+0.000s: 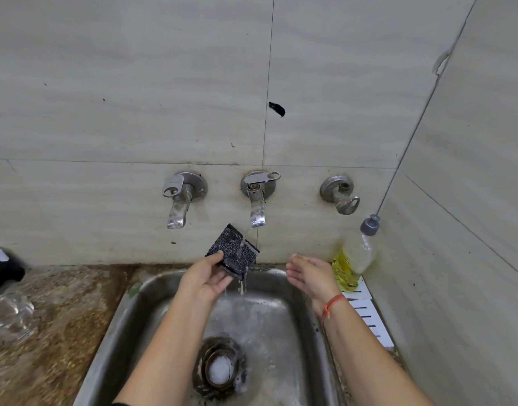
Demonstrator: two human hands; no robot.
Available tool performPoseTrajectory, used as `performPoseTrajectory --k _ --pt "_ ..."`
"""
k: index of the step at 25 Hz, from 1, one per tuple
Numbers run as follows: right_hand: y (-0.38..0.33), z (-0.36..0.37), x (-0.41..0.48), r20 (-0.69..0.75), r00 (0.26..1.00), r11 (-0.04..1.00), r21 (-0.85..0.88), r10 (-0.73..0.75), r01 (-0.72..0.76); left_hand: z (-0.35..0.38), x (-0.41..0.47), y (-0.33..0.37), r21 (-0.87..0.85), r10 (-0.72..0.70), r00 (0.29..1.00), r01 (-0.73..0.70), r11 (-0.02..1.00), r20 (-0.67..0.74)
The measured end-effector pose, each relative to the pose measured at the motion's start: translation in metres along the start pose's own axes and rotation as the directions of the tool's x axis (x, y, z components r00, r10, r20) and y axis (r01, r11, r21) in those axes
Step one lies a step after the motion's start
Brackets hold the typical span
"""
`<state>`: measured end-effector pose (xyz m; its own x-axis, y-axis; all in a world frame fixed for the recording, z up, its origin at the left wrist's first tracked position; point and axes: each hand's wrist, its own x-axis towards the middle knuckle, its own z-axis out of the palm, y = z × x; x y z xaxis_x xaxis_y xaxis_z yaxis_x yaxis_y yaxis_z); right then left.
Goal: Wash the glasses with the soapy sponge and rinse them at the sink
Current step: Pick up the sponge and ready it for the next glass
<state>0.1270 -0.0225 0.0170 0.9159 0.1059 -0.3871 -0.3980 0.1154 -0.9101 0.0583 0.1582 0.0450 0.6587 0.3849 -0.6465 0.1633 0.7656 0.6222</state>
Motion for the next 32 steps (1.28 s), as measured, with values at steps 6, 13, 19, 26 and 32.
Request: performPoseTrajectory --k 6,13,19,26,32 --pt "0.002 0.006 -0.001 0.020 1.000 1.000 -0.011 0.019 -0.018 -0.019 -0.003 -0.001 0.016 -0.005 1.000 0.005 1.000 -0.023" --pt "0.005 0.015 -0.008 0.037 0.999 0.999 -0.014 0.031 -0.030 -0.033 -0.010 0.000 0.149 -0.039 0.999 0.040 0.988 -0.006" --pt "0.004 0.023 -0.009 0.058 0.997 0.998 -0.021 0.054 -0.053 -0.038 -0.016 0.001 0.154 -0.008 1.000 0.007 0.988 0.003" --pt "-0.021 0.071 -0.013 0.320 0.932 0.971 -0.216 0.169 -0.102 -0.056 -0.017 0.007 0.238 0.127 0.986 -0.098 0.966 -0.108" --pt "-0.038 0.102 -0.017 0.363 0.902 0.941 -0.320 0.232 -0.114 -0.064 -0.007 0.008 0.264 0.178 0.976 -0.139 0.954 -0.127"
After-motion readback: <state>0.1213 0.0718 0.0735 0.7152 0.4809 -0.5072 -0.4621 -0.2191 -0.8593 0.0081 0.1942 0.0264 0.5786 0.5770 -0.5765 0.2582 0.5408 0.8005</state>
